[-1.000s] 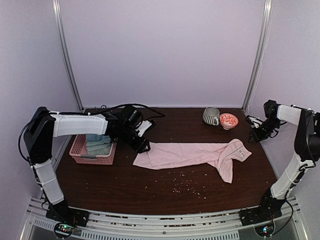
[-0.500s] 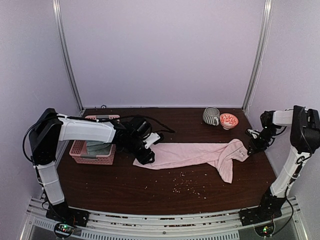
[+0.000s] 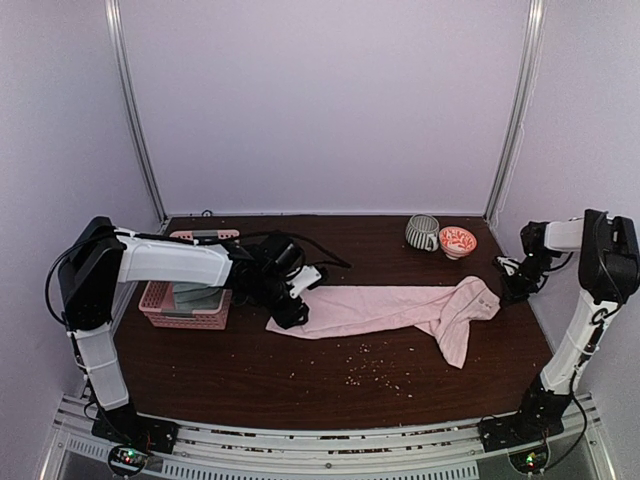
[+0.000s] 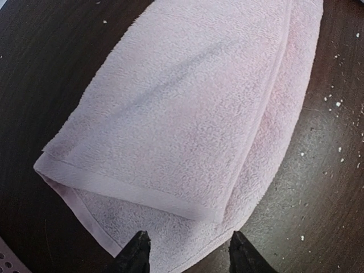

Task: Roll the towels
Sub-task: Pick up the towel from the center of the board.

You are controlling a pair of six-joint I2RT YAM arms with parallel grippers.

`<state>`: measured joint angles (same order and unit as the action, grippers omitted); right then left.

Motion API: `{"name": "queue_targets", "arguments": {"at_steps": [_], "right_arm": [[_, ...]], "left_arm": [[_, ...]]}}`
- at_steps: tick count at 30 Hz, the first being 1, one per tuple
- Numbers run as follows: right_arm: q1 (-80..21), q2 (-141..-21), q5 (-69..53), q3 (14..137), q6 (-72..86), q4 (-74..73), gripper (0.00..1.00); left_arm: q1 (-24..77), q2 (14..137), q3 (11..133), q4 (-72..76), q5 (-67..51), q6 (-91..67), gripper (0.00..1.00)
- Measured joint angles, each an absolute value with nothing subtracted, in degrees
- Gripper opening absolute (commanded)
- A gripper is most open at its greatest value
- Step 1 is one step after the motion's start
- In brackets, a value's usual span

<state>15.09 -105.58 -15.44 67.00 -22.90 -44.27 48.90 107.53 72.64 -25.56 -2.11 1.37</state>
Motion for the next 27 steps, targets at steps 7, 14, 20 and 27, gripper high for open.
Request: {"name": "queue_targets", "arguments": {"at_steps": [7,14,20,27], "right_arm": [[14.9,-107.1,-18.4,70.3,-22.7,-42.3,0.03],[14.9,-107.5,-19.8,70.3,-22.8,-42.1,0.03],[14.9,-108.0,-20.8,70.3,-22.8,-42.1,0.03],[14.9,-108.3,-21.2,70.3,-22.7,-42.2,0.02]], "left_arm": [[52.1,112.4,76.8,-26.4,0.7,4.1,0.37],[52.4,116.2,78.1,-27.2,6.0,4.5,0.44],[52.4,116.2,78.2,-27.8,6.1,5.7,0.32],[52.4,116.5,79.0,-29.1,9.2,6.6,0.07]]}}
